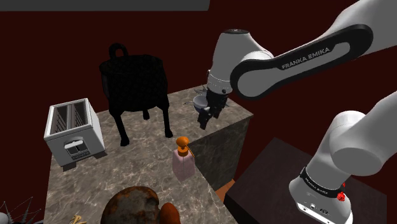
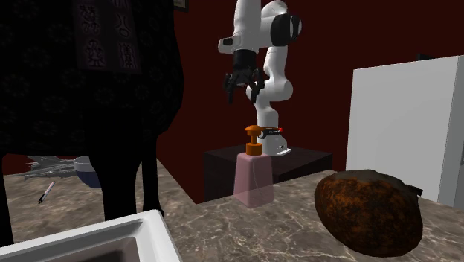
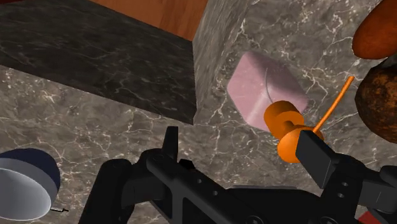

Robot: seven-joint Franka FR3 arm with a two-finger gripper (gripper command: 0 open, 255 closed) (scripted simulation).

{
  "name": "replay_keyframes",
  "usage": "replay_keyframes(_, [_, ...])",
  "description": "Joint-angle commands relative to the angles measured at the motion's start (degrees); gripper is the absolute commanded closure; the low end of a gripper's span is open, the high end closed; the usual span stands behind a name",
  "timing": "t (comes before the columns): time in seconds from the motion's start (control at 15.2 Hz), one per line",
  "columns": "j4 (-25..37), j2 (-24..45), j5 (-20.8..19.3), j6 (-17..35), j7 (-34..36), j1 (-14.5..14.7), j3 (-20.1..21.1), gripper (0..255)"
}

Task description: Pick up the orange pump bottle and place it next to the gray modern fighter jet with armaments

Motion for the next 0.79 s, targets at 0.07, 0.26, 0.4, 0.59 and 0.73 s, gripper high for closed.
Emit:
replay_keyframes(0.07, [1.8,5.7,-0.6,4.8,2.1,0.6,2.7,0])
replay_keyframes(0.26, [3.9,11.5,-2.3,9.2,4.6,0.9,5.2,0])
replay_keyframes(0.4, [5.6,15.5,-4.3,11.9,6.6,1.1,6.7,0])
replay_keyframes(0.59, [6.0,18.3,-6.1,14.2,8.1,1.1,7.3,0])
replay_keyframes(0.73, [5.9,19.9,-7.2,15.8,8.9,0.9,7.4,0])
